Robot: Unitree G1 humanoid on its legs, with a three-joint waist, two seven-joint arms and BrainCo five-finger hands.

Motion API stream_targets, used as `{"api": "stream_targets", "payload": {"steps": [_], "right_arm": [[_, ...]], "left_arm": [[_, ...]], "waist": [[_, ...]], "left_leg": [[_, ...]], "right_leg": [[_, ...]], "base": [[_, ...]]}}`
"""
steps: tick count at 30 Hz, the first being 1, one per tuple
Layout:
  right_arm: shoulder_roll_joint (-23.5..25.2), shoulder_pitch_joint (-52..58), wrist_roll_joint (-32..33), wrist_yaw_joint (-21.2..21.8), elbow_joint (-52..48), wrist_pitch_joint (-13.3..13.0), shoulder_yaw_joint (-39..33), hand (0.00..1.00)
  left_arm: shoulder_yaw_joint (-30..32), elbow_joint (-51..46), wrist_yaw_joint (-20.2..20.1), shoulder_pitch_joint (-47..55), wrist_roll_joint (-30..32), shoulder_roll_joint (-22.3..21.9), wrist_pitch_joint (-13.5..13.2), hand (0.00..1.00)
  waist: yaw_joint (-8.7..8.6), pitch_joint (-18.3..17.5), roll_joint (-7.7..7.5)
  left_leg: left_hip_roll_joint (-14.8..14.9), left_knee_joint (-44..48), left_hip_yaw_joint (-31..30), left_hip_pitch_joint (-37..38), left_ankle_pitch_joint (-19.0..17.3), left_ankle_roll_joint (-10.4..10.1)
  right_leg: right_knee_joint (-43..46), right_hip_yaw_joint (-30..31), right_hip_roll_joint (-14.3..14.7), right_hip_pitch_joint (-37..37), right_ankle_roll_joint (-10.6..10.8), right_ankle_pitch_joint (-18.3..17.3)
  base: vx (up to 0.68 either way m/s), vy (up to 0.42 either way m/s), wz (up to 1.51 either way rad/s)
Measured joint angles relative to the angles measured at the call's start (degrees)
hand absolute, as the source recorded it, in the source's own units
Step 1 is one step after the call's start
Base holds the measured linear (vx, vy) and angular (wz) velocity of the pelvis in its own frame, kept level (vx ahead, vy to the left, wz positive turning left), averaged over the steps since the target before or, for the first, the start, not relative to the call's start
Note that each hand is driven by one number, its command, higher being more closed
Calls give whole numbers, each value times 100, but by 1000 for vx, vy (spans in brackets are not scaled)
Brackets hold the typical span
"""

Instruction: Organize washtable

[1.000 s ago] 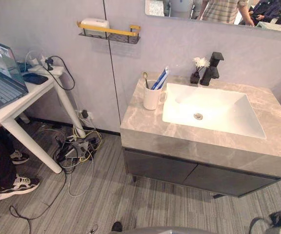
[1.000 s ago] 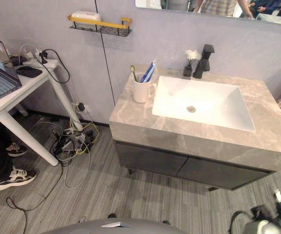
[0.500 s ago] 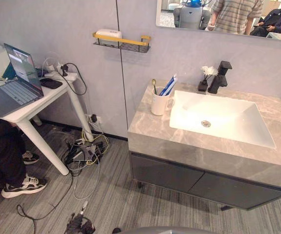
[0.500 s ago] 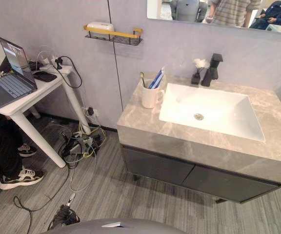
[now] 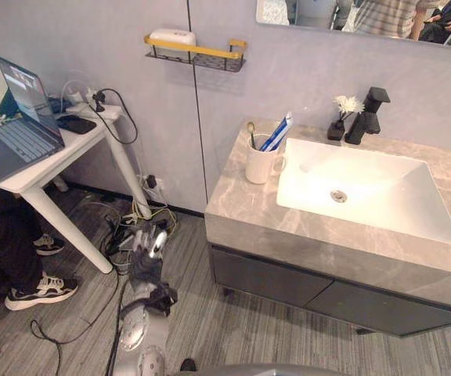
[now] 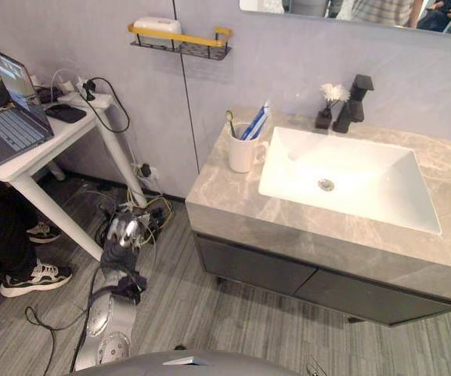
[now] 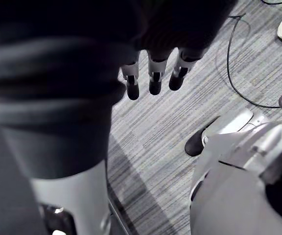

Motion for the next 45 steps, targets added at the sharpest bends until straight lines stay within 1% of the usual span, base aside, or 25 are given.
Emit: {"api": "stream_targets", "payload": {"steps": [1, 3, 4, 5, 6, 9, 12, 13, 15, 16, 19, 20, 21, 24, 26, 29, 33, 34, 38, 40, 43, 45], "right_arm": [[0, 3, -1, -1, 34, 1, 0, 0], [-2, 7, -13, -2, 98, 6, -12, 0], [-2, 6, -15, -1, 97, 5, -12, 0], [-3, 6, -20, -3, 100, 4, -21, 0], [-4, 6, -42, -7, 133, 1, -49, 0], [-3, 5, -38, -28, 296, -8, -117, 0], [-3, 4, -38, -58, 354, -10, -294, 0], [-5, -4, -38, -55, 432, -17, -300, 0], [-12, -12, -36, -57, 481, -17, -347, 0], [-12, -14, -36, -57, 492, -21, -370, 0], [-17, -37, -35, -57, 500, -54, -389, 0], [-18, -54, -36, -57, 502, -83, -386, 0], [-17, -102, -35, -57, 501, -92, -386, 0], [-19, -151, -33, -57, 490, -115, -385, 0], [-19, -155, -32, -59, 489, -119, -385, 0], [-14, -190, -30, -59, 482, -131, -384, 0], [-13, -195, -24, -58, 473, -139, -382, 0], [-12, -200, 3, -57, 471, -140, -379, 0], [-10, -234, 6, -56, 456, -163, -381, 0], [-8, -272, 6, -55, 451, -202, -381, 0], [-7, -281, 6, -55, 427, -208, -381, 0], [-6, -293, 6, -54, 402, -210, -374, 0]], "left_arm": [[-100, -94, 26, -78, 45, 9, -64, 0], [-399, -229, 92, -417, 449, 22, -228, 0], [-456, -229, 113, -497, 510, 22, -240, 0], [-566, -229, 188, -614, 694, 24, -260, 0], [-693, -229, 213, -721, 700, 29, -272, 0], [-1002, -229, 262, -960, 844, 47, -301, 0], [-1257, -221, 300, -1221, 850, 151, -317, 0], [-1391, -210, 309, -1375, 850, 187, -318, 0], [-1542, -198, 312, -1557, 850, 191, -318, 0], [-1636, -177, 314, -1673, 850, 198, -318, 100], [-1866, 16, 315, -2001, 850, 214, -319, 100], [-1949, 156, 316, -2130, 850, 224, -309, 100], [-1982, 258, 318, -2196, 850, 226, -304, 100], [-2128, 574, 382, -2512, 850, 229, -274, 100], [-2164, 730, 428, -2691, 854, 229, -267, 100], [-2187, 1009, 470, -2936, 863, 231, -172, 100], [-2186, 1231, 487, -3110, 936, 230, -117, 100], [-2158, 1392, 534, -3246, 1082, 229, -112, 100], [-1972, 1659, 600, -3465, 1195, 227, -98, 100], [-1818, 1679, 679, -3482, 1363, 227, -76, 100], [-1647, 1845, 716, -3483, 1391, 225, -58, 100], [-1435, 1998, 768, -3497, 1562, 223, -39, 100]], "waist": [[-2, 1, 2], [-27, -13, 33], [-53, -15, 40], [-113, -23, 58], [-154, -33, 73], [-180, -41, 83], [-245, -46, 92], [-301, -49, 91], [-305, -54, 96], [-311, -52, 99], [-330, -61, 117], [-367, -61, 117], [-440, -61, 117], [-490, -76, 138], [-499, -74, 140], [-599, -73, 142], [-609, -69, 148], [-608, -69, 149], [-619, -24, 163], [-640, 55, 175], [-634, 60, 179], [-638, 63, 177]], "left_leg": [[0, 0, 0, 2, -1, 0], [0, -3, 6, 5, -29, -9], [0, -3, 9, 6, -33, -8], [0, -3, 10, 1, -33, -7], [1, -2, 19, 4, -32, -7], [2, -2, 55, 6, -32, -8], [1, 0, 130, 6, -31, -8], [0, -1, 146, 0, -31, -7], [0, -1, 171, -33, -31, -7], [0, 0, 185, -41, -31, -7], [-1, 0, 263, -48, -32, -7], [-2, 0, 270, -58, -31, -6], [-1, 0, 280, -61, -32, -6], [-3, 2, 317, -156, -29, -4], [-4, 17, 331, -182, -30, -3], [-5, 35, 332, -216, -34, 0], [-5, 36, 399, -237, -43, 6], [-5, 38, 444, -235, -46, 8], [-5, 43, 502, -236, -51, 9], [-4, 54, 531, -238, -53, 9], [-1, 51, 607, -249, -65, 1], [-2, 54, 656, -268, -83, 11]], "right_leg": [[-17, -1, 1, 20, 0, 0], [-56, 4, 5, 68, 0, -2], [-61, 11, 6, 67, 0, -2], [-69, 25, 11, 62, -1, -2], [-71, 42, 14, 52, -1, -2], [-71, 81, 17, 10, -1, -1], [-66, 207, 21, -56, 3, 7], [-64, 225, 20, -77, 4, 8], [-57, 252, 21, -142, 10, 15], [-57, 288, 22, -164, 13, 18], [-27, 368, 22, -242, 14, 19], [-23, 372, 22, -257, 14, 19], [-19, 380, 22, -269, 14, 19], [-3, 455, 23, -410, 22, 41], [-6, 509, 25, -449, 23, 55], [-6, 513, 24, -477, 23, 55], [10, 569, 23, -544, 23, 56], [18, 599, 22, -562, 25, 57], [71, 683, 24, -638, 29, 60], [88, 701, 26, -663, 32, 62], [101, 793, 35, -737, 35, 70], [93, 859, 37, -791, 45, 95]], "base": [[0, 0, 0], [0, 0, 0], [0, 0, 0], [0, 0, 0], [19, -7, -4], [18, -4, -8], [14, 5, -13], [3, 3, -8], [0, 5, -9], [4, 7, -13], [6, 4, -13], [4, 1, -6], [1, 3, -4], [-3, 7, -9], [5, 2, -9], [2, -1, -1], [5, 4, -7], [6, 5, -8], [-3, 4, -11], [-20, 8, -7], [-9, 7, -14], [4, 7, -16]]}}
